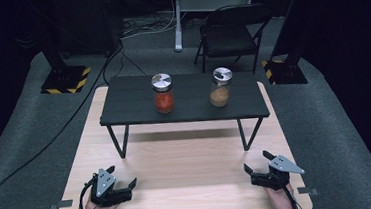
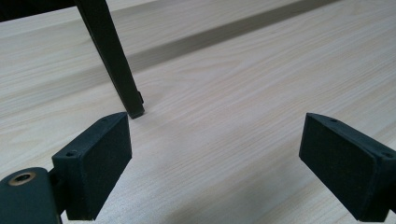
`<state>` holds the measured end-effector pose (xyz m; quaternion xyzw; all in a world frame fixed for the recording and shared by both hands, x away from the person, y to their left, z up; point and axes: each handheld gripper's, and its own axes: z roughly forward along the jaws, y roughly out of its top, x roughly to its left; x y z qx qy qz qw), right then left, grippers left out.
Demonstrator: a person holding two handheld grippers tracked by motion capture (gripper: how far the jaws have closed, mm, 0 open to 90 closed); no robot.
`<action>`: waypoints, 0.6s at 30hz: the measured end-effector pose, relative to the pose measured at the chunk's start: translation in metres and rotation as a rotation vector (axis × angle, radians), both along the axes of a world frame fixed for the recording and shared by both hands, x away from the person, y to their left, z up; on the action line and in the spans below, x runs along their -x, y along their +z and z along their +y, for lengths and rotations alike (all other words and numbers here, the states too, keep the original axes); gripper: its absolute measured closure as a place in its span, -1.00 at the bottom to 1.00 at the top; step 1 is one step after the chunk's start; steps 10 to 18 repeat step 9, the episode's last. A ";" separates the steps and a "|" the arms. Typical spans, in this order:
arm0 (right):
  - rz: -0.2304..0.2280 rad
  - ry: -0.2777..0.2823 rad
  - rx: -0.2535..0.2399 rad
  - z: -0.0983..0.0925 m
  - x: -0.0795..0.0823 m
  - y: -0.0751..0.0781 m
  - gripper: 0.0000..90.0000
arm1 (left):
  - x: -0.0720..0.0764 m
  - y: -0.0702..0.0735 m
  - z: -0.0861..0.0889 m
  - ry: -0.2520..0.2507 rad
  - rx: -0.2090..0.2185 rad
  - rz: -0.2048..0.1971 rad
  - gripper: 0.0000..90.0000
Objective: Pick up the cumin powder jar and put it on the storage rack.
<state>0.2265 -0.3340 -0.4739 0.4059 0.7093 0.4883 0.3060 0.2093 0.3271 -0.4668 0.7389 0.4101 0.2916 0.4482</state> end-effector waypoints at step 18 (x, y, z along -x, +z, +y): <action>0.000 0.000 -0.001 0.000 0.000 0.000 -0.86 | 0.000 0.000 0.000 0.000 0.002 0.003 -0.80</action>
